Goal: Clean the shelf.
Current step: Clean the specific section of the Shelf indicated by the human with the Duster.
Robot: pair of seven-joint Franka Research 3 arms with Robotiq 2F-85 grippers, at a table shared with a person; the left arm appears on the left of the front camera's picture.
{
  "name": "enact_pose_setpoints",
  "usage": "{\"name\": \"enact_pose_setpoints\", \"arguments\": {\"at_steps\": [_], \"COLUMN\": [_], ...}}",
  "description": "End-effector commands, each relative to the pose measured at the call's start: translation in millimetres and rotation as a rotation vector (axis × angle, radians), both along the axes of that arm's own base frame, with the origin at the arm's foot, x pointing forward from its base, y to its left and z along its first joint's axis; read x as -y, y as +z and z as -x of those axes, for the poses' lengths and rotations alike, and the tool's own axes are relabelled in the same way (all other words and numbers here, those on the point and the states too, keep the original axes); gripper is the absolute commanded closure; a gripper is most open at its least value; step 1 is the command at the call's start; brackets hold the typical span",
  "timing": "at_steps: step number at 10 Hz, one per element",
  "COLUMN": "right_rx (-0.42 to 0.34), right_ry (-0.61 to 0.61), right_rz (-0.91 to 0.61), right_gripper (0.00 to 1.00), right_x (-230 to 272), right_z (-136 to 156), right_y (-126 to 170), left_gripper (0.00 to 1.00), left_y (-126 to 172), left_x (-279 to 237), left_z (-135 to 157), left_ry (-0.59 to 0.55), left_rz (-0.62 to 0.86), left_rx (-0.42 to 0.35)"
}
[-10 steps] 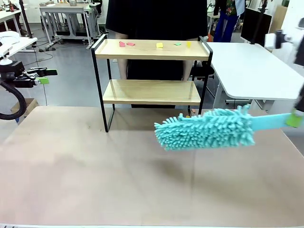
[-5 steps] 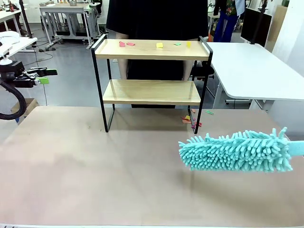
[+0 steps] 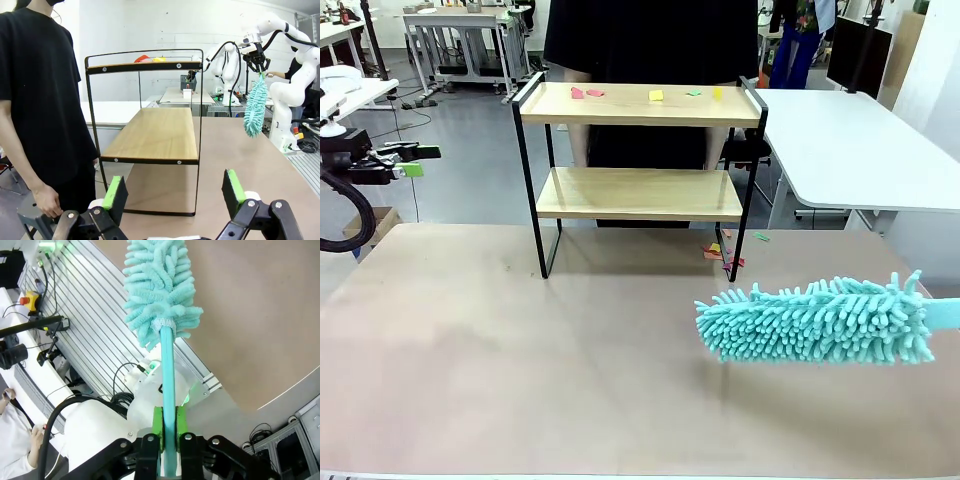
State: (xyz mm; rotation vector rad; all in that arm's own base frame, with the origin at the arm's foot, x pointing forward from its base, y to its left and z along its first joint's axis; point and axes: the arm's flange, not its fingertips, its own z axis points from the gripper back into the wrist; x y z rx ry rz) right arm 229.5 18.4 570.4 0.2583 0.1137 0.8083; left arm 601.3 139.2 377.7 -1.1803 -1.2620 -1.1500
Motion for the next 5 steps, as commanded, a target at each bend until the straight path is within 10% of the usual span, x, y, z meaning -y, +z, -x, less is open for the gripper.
{"name": "enact_pose_setpoints", "arguments": {"at_steps": [1, 5], "right_rx": [0.004, 0.004], "right_ry": [-0.001, -0.001], "right_rz": [0.008, 0.008], "right_gripper": [0.87, 0.87], "right_x": [-0.6, -0.6], "right_z": [-2.1, -2.1], "right_y": [5.3, 5.3], "left_gripper": [0.00, 0.00], "left_y": [1.2, 1.2], "left_x": [-0.2, -0.2], "left_z": [2.5, 2.5], "left_ry": [0.001, 0.001], "left_rz": [-0.008, -0.008], "left_rx": [0.011, 0.011]}}
